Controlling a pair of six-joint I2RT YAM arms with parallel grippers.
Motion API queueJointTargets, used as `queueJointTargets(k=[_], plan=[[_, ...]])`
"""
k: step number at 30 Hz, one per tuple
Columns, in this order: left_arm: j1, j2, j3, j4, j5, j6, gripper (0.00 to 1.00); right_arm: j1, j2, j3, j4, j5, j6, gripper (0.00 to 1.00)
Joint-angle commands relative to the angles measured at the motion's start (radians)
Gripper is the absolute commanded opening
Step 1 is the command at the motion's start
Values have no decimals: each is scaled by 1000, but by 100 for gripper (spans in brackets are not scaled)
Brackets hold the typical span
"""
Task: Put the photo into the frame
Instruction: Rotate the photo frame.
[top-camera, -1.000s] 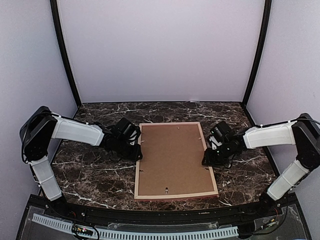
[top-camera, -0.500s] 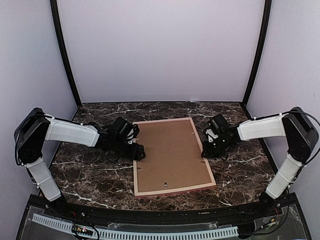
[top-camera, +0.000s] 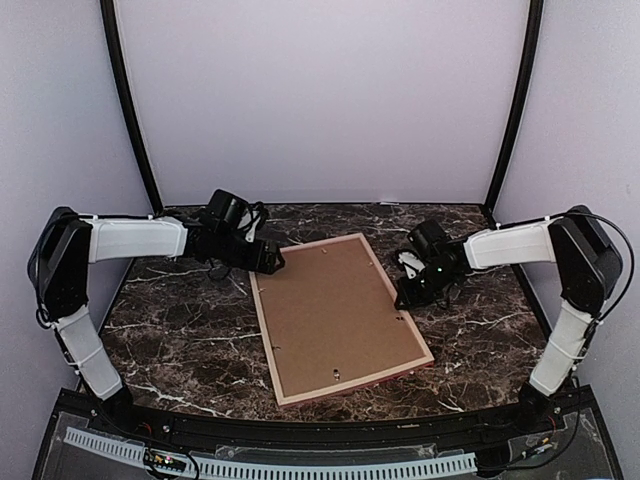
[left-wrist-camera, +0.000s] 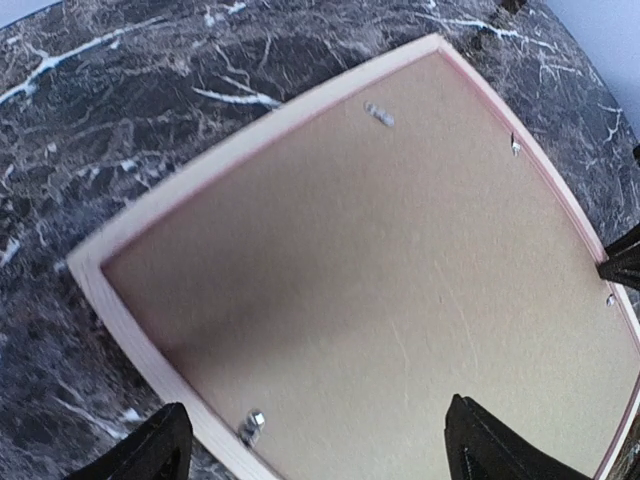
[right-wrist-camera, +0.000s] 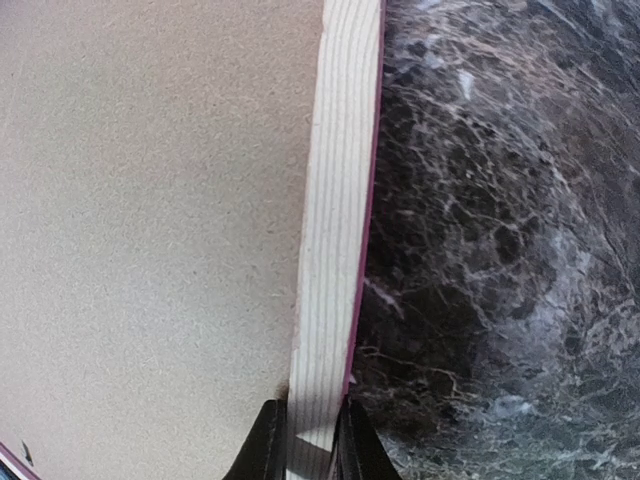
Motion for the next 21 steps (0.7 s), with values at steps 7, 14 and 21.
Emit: queueJointTargets(k=[7, 14, 21], plan=[[146, 125, 137, -76, 118, 240, 91, 35, 113, 148, -113, -95, -277, 4], [209, 213, 212, -103, 132, 348, 93, 43, 170, 232, -159, -57, -317, 18], [216, 304, 301, -165, 87, 451, 94, 42, 162, 252, -140, -45, -270, 42]])
